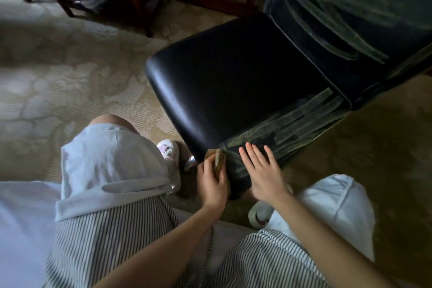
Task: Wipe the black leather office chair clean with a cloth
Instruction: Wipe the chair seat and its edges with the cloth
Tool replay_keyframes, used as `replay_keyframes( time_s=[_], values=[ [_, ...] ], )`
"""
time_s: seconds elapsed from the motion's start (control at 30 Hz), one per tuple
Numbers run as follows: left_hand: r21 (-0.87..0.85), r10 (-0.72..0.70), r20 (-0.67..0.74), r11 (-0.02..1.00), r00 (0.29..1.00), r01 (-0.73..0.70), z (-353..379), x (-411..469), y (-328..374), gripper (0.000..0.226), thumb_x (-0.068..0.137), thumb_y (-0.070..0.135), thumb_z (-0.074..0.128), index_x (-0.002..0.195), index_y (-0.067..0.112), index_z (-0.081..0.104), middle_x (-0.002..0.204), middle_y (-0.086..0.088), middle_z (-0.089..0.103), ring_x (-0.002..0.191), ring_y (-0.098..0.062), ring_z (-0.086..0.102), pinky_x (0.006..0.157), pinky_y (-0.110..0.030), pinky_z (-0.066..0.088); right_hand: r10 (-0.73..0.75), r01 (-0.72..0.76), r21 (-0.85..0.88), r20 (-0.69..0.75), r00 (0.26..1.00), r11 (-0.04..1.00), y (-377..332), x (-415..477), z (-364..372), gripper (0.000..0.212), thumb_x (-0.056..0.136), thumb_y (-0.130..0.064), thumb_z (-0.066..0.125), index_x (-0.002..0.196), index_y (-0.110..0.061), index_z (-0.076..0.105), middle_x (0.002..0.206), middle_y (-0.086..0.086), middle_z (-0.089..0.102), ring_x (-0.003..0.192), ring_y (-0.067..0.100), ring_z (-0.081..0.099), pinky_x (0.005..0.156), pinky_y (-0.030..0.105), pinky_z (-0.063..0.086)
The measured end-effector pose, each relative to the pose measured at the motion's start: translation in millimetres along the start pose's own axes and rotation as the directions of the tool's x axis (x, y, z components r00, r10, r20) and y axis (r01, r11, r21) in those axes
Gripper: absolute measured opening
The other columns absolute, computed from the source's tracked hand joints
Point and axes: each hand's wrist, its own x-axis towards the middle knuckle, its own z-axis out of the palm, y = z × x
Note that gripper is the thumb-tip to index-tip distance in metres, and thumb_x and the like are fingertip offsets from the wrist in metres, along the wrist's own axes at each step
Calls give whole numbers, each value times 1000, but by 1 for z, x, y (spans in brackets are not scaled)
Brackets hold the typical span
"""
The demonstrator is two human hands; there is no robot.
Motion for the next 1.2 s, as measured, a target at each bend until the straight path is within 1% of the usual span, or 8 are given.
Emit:
replay_keyframes(
  time_s=[0.07,0.2,0.27,0.4,0.53,0.67,0.93,1.2],
  values=[
    [58,10,-48,998,999,-8,-3,7,0,32,89,13,59,121,14,57,122,-9,52,112,-21,50,95,-20,34,39,-39,1,-27,999,999,-18,9,-6,97,84,-28,61,144,-6,-12,156,17,-1,145,28,5,113,46,-9],
    [60,-1,-146,998,989,10,-17,40,5,31,85,11,59,116,13,60,112,-14,56,104,-28,55,93,-36,44,103,-99,96,-39,994,990,-61,38,-11,86,67,-27,80,139,-6,38,140,18,45,130,27,45,112,43,23],
    [4,-27,-193,1000,981,29,-30,60,11,31,87,12,58,118,13,59,111,-13,56,104,-26,55,93,-32,42,150,-147,140,-10,989,979,-74,48,-24,85,71,-29,77,141,-9,33,145,17,39,133,26,41,112,41,21],
    [19,-16,-176,1000,984,20,-59,99,15,39,92,22,55,130,16,52,118,-10,50,109,-20,50,92,-18,33,54,-37,268,-57,997,963,-61,63,-33,92,89,-45,56,150,-13,-5,156,6,-14,145,24,-7,113,39,-11],
    [146,8,-98,989,995,7,-71,129,12,44,93,29,53,136,22,44,122,-6,41,102,-12,43,86,-19,32,67,-60,241,-21,998,969,-18,63,-33,95,85,-56,55,150,-22,-5,157,4,-16,145,22,-13,114,39,-11],
    [347,104,-161,937,981,-42,-76,155,11,42,90,27,54,131,21,48,123,-8,48,113,-24,45,97,-32,35,99,-105,193,42,994,976,12,69,-26,92,84,-65,48,150,-29,-7,158,1,-13,145,21,-11,115,39,-5],
    [386,227,-132,908,965,-161,-80,190,17,37,93,19,51,129,14,53,120,-11,50,111,-27,44,93,-24,28,155,-157,301,30,987,941,-3,88,-27,87,83,-63,50,149,-36,1,159,-3,-1,146,21,-1,116,42,3],
    [503,350,-49,818,936,-280,-53,168,33,31,95,23,49,122,11,57,117,-15,52,103,-32,49,89,-38,37,206,-198,315,6,978,928,-18,98,-29,85,84,-61,52,150,-33,5,159,-1,4,145,23,2,115,45,7]
  ],
)
